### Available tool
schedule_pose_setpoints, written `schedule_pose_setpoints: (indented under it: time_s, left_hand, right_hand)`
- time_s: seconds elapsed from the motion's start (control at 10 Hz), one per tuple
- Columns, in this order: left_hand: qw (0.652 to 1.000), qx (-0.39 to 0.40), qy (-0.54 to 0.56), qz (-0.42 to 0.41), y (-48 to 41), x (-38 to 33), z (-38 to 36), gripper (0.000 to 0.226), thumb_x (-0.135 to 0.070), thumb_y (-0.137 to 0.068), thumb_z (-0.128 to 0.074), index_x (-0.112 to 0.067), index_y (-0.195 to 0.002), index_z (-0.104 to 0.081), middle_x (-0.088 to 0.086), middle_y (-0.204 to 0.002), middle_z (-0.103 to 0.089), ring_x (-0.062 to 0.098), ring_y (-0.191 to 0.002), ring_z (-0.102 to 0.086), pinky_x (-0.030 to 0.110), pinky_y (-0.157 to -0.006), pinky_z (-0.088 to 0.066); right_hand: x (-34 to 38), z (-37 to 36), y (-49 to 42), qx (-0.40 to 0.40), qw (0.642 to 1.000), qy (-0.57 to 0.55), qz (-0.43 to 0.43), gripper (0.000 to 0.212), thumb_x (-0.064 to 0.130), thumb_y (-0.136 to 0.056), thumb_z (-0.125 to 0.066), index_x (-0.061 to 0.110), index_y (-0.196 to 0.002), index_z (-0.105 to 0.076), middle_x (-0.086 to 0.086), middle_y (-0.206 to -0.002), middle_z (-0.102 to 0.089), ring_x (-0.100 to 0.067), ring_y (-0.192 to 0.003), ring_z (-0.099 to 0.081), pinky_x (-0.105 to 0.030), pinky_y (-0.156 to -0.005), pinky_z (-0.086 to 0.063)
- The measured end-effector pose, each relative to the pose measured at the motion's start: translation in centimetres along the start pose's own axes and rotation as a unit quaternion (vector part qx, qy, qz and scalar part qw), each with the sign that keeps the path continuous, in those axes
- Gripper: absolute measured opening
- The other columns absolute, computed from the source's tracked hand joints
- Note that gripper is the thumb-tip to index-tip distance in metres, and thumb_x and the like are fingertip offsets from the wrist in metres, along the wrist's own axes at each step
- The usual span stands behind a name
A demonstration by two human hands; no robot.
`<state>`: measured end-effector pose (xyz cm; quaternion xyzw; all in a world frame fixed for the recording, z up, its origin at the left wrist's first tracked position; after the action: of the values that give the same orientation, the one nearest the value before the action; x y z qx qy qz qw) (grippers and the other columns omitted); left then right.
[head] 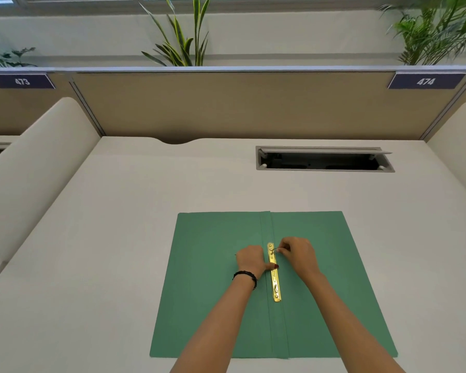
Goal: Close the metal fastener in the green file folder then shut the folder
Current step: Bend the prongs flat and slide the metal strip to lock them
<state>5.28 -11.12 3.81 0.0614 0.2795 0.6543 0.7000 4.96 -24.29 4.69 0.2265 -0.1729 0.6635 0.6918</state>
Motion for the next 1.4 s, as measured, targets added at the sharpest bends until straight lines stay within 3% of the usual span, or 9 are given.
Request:
schedule_pose_setpoints:
  time_s: [0.1, 0.3, 0.4, 0.7, 0.9, 1.0, 1.1, 1.2, 1.4]
  left_hand:
    - [1.000, 0.007, 0.000, 0.008, 0.0, 0.0, 0.1, 0.058, -0.058, -0.079, -0.064, -0.017, -0.055, -0.032, -0.004, -0.056, -0.039, 0.018, -0.074, -0.052, 0.027, -0.059, -0.034]
    - [0.999, 0.030, -0.005, 0.022, -0.2, -0.4, 0.7, 0.056, -0.056, -0.080, -0.065, -0.016, -0.056, -0.034, -0.004, -0.057, -0.040, 0.016, -0.077, -0.053, 0.023, -0.053, -0.030]
    - [0.998, 0.045, -0.018, 0.030, -0.4, -0.6, 1.0, 0.055, -0.056, -0.081, -0.064, -0.017, -0.056, -0.035, -0.004, -0.058, -0.041, 0.015, -0.079, -0.054, 0.026, -0.069, -0.040]
    - [0.998, 0.049, -0.024, 0.031, -0.7, -0.5, 1.0, 0.055, -0.057, -0.080, -0.064, -0.017, -0.056, -0.035, -0.004, -0.059, -0.041, 0.015, -0.080, -0.054, 0.027, -0.074, -0.041]
    - [0.998, 0.047, -0.026, 0.027, -0.7, -0.5, 0.9, 0.055, -0.058, -0.080, -0.063, -0.017, -0.057, -0.035, -0.004, -0.058, -0.041, 0.015, -0.079, -0.055, 0.026, -0.071, -0.040]
    - [0.998, 0.047, -0.025, 0.025, -0.6, -0.5, 0.9, 0.055, -0.058, -0.081, -0.063, -0.017, -0.057, -0.035, -0.004, -0.058, -0.041, 0.015, -0.079, -0.054, 0.026, -0.068, -0.038]
    - [0.998, 0.046, -0.026, 0.022, -0.5, -0.5, 0.9, 0.056, -0.058, -0.081, -0.062, -0.016, -0.056, -0.035, -0.003, -0.058, -0.040, 0.015, -0.079, -0.054, 0.026, -0.068, -0.039]
    - [0.999, 0.043, -0.024, 0.019, -0.4, -0.6, 1.0, 0.056, -0.058, -0.081, -0.062, -0.016, -0.056, -0.035, -0.003, -0.057, -0.040, 0.015, -0.079, -0.053, 0.022, -0.053, -0.030]
    - [0.999, 0.040, -0.020, 0.017, -0.2, -0.6, 1.0, 0.056, -0.057, -0.082, -0.062, -0.016, -0.056, -0.035, -0.003, -0.057, -0.040, 0.015, -0.078, -0.053, 0.021, -0.051, -0.027]
  right_hand:
    - [0.4, -0.3, -0.5, 0.001, 1.000, -0.019, -0.006, 0.011, 0.019, -0.079, -0.072, 0.010, -0.073, -0.072, -0.007, -0.073, -0.074, -0.022, -0.072, -0.065, -0.036, -0.075, -0.051]
    - [0.4, -0.7, -1.4, 0.019, 1.000, -0.003, -0.019, 0.010, 0.019, -0.080, -0.071, 0.011, -0.076, -0.072, -0.006, -0.078, -0.074, -0.022, -0.076, -0.065, -0.034, -0.082, -0.047]
    - [0.3, -0.6, -1.9, 0.040, 0.999, 0.016, -0.015, 0.012, 0.020, -0.080, -0.071, 0.009, -0.077, -0.072, -0.007, -0.080, -0.074, -0.024, -0.079, -0.065, -0.034, -0.083, -0.046]
    - [0.8, -0.6, -3.3, 0.097, 0.986, 0.128, 0.036, 0.012, 0.017, -0.085, -0.062, 0.007, -0.084, -0.068, -0.008, -0.089, -0.073, -0.025, -0.086, -0.064, -0.032, -0.090, -0.039]
    - [1.0, -0.6, -3.2, 0.101, 0.962, 0.234, 0.098, 0.022, 0.010, -0.087, -0.054, 0.020, -0.068, -0.054, -0.007, -0.085, -0.073, -0.024, -0.074, -0.061, -0.026, -0.076, -0.026]
    - [1.4, -0.5, -3.3, 0.115, 0.942, 0.286, 0.133, 0.024, 0.008, -0.088, -0.054, 0.021, -0.068, -0.049, -0.006, -0.085, -0.072, -0.022, -0.072, -0.059, -0.027, -0.078, -0.028]
    - [1.7, -0.6, -3.7, 0.135, 0.918, 0.340, 0.155, 0.020, 0.004, -0.088, -0.052, 0.018, -0.074, -0.057, -0.006, -0.089, -0.072, -0.023, -0.083, -0.064, -0.031, -0.087, -0.035]
    - [1.9, -0.5, -4.2, 0.145, 0.911, 0.353, 0.154, 0.020, -0.001, -0.085, -0.049, 0.013, -0.078, -0.063, -0.008, -0.090, -0.073, -0.026, -0.086, -0.065, -0.032, -0.088, -0.036]
    - [2.5, -0.3, -5.5, 0.172, 0.905, 0.360, 0.145, 0.017, 0.000, -0.084, -0.054, 0.006, -0.091, -0.069, -0.009, -0.095, -0.073, -0.025, -0.088, -0.065, -0.034, -0.095, -0.036]
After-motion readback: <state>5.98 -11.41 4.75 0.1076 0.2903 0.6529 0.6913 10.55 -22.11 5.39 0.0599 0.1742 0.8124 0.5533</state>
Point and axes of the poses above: each hand's wrist, its own y-axis away from the middle knuckle, its own z-axis out of the back of the hand, x = y × z, the point moved 1 cm from there along -y, towards the middle knuckle
